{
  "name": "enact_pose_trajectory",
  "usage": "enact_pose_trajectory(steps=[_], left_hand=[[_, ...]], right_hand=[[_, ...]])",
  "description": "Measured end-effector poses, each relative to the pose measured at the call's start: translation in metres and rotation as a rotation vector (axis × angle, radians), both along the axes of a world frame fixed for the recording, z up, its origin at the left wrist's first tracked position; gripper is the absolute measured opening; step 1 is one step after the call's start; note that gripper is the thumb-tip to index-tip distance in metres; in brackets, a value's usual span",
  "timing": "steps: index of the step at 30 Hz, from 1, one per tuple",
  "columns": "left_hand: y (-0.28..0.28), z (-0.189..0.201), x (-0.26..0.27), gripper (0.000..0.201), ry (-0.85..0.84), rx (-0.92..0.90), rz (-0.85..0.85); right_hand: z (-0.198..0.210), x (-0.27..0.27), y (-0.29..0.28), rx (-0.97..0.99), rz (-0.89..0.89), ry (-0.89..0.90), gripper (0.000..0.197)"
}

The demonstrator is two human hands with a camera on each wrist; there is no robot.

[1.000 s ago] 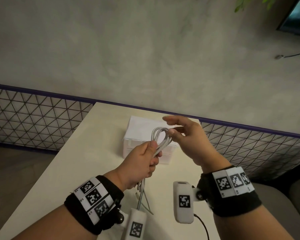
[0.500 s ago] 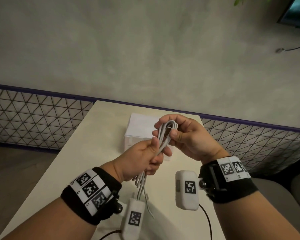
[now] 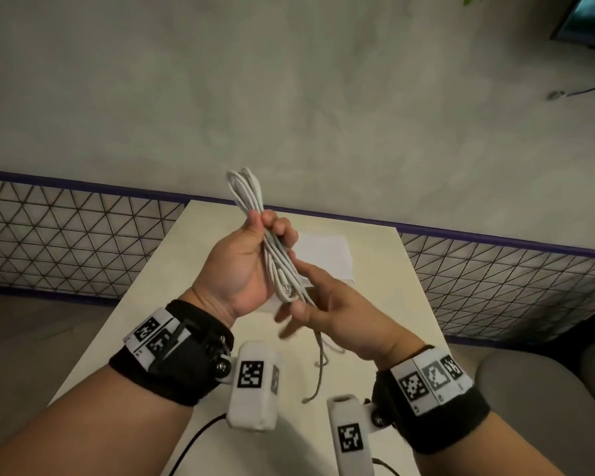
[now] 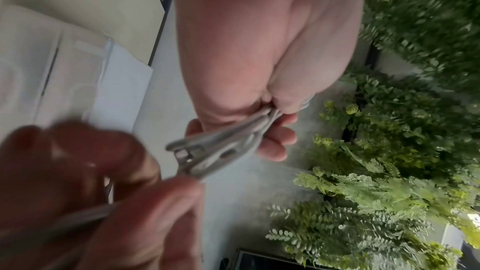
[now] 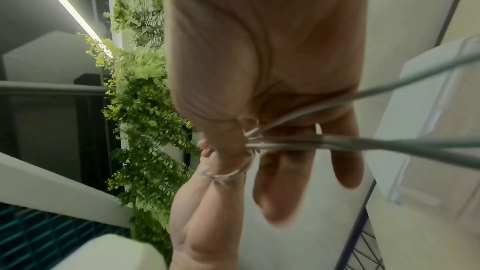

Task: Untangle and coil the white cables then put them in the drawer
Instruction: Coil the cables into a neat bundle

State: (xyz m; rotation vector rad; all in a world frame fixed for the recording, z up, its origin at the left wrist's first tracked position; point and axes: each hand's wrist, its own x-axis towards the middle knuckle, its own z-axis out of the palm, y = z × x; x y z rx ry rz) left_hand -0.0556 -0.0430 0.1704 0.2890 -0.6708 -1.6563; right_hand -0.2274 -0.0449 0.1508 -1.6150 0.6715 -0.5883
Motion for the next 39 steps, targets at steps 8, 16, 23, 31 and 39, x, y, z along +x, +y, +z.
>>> enact_pose_trajectory(steps=[8, 16, 23, 31, 39], left_hand=[[0.000, -0.005, 0.005, 0.039, -0.053, 0.125, 0.103], [0.001, -0.006, -0.004, 0.037, 0.102, 0.136, 0.099], [-0.015, -0.009, 0.009, 0.033, 0.140, 0.193, 0.402], [-0.023, -0.010, 0.004, 0.029, -0.268, 0.176, 0.802], [-0.013, -0.011, -0.014, 0.024, -0.719, 0.089, 0.915]], right_hand=[[0.013, -0.015, -0.015, -0.201, -0.316, 0.058, 0.009], [-0.004, -0.005, -0.015, -0.405, -0.458, 0.141, 0.010], [-0.013, -0.002, 0.001, -0.410, -0.294, 0.411, 0.018], [0.014, -0.002, 0.006, -0.433, -0.109, 0.655, 0.025], [0.037, -0.005, 0.010, -0.477, -0.040, 0.716, 0.030]])
